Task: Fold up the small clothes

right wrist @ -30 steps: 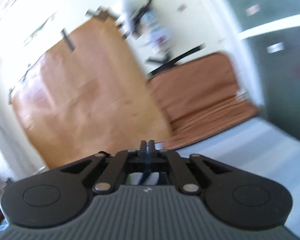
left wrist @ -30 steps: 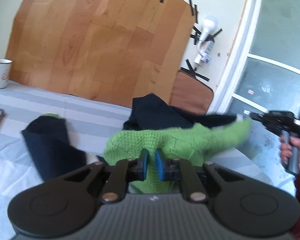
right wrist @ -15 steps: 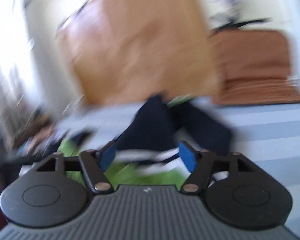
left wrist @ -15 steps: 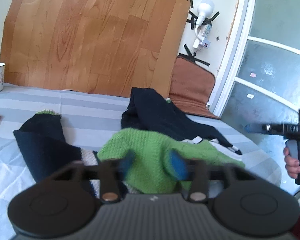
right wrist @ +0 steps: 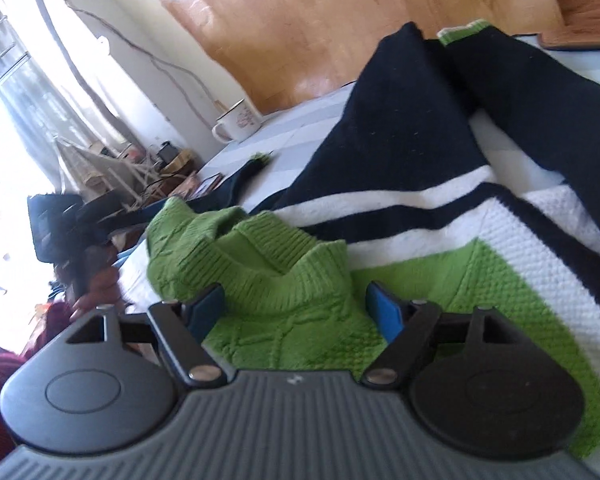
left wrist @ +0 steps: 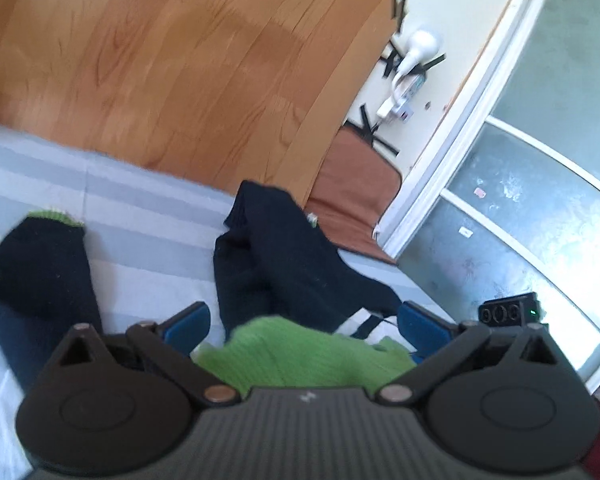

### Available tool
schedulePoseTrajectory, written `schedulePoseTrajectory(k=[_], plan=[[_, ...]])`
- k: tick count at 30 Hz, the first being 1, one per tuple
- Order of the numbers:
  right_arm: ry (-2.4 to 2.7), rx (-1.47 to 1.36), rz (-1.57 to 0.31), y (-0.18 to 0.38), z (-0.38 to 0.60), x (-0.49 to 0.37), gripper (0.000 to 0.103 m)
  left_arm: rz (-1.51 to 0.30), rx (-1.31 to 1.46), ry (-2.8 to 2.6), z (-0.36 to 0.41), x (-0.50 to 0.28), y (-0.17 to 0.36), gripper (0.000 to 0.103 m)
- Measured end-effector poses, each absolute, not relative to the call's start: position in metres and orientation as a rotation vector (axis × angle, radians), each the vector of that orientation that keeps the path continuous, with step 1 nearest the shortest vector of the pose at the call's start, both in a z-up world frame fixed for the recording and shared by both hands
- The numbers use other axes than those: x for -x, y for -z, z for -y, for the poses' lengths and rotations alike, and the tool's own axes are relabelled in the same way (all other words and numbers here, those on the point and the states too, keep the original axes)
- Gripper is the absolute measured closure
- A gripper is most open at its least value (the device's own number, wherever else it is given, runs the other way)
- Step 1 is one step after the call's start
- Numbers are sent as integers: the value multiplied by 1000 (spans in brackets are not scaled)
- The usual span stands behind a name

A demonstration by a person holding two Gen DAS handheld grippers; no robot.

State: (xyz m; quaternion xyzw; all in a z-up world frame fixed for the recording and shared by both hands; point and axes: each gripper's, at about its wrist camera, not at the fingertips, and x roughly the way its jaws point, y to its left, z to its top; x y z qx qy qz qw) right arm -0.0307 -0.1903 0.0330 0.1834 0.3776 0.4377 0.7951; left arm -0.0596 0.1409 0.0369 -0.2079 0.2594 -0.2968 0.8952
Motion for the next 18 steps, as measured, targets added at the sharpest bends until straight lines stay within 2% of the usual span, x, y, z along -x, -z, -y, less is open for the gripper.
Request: schedulePoseTrajectory(k=[2,3,4,5,6,9,13,18], plan=[[-950,-374,-805,-37,191,37,53,-604,465,700,-136,46,-30,2],[-937,-346,-797,-39,190,42,60,-629,459,741,-132,45,-28,10],[-919,-317,-785,-38,189,46,78,-640,424,768,-125,47,-28,17],[-902,-291,-771,-40,190,51,83,-643,361,785,-117,53,-27,33],[-889,-283,-753,-43,191,57,84,-644,316,792,-111,58,-27,51],[-830,-231,-669,-51,191,71,86,-652,242,779,-101,75,-23,79],[-741,-115,-499,-78,181,90,87,-573,238,720,-101,95,-34,82],[-587,-4,-241,-126,185,102,87,-351,216,612,-101,114,-91,83]])
